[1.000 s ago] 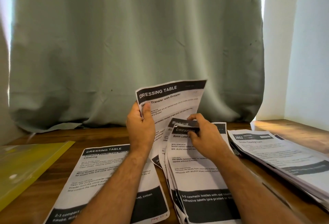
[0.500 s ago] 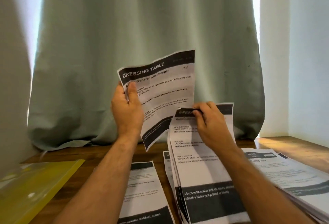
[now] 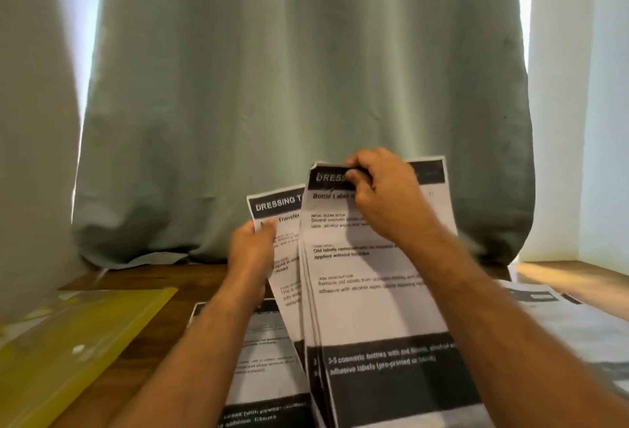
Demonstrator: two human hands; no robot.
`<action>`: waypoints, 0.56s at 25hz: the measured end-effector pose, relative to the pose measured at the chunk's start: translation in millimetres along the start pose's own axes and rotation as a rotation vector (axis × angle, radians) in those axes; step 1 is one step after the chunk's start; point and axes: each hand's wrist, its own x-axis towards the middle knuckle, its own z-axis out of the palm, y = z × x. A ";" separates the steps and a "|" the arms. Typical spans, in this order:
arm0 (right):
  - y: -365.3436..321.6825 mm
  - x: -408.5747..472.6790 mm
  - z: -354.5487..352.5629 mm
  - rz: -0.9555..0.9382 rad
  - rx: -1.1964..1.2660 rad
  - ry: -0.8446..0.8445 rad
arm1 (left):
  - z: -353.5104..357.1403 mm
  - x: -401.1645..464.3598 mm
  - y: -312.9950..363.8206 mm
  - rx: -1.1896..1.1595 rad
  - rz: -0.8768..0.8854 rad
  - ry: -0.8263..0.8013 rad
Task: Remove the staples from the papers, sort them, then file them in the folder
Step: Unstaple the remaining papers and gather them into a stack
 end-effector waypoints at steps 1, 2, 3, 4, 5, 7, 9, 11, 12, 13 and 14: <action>6.2 -10.5 14.4 0.028 0.009 -0.035 | -2.4 1.8 -17.3 -0.031 -0.074 -0.006; 12.6 -20.7 28.8 0.057 0.023 -0.073 | -4.9 4.3 -31.3 -0.070 -0.149 -0.009; 17.9 -30.0 41.9 0.089 0.036 -0.112 | -7.0 7.1 -41.8 -0.101 -0.211 -0.013; 23.2 -39.5 53.6 0.120 0.050 -0.147 | -8.4 8.9 -49.7 -0.110 -0.236 -0.028; 27.6 -49.0 63.5 0.146 0.071 -0.173 | -9.1 9.3 -54.9 -0.104 -0.232 -0.044; 32.5 -64.7 76.0 0.193 0.122 -0.222 | -8.7 7.2 -58.3 -0.083 -0.221 -0.056; 34.9 -74.5 83.0 0.222 0.143 -0.282 | -6.2 6.6 -57.8 -0.117 -0.228 -0.062; 35.4 -80.4 86.5 0.203 0.134 -0.317 | -3.0 5.5 -57.7 -0.137 -0.217 -0.064; 34.1 -82.5 87.3 0.179 0.120 -0.327 | -2.2 5.0 -57.5 -0.133 -0.202 -0.064; 31.8 -84.1 86.8 0.153 0.111 -0.332 | -1.6 5.2 -57.7 -0.126 -0.189 -0.063; 29.5 -85.9 85.5 0.129 0.111 -0.338 | -1.5 6.2 -59.0 -0.111 -0.180 -0.060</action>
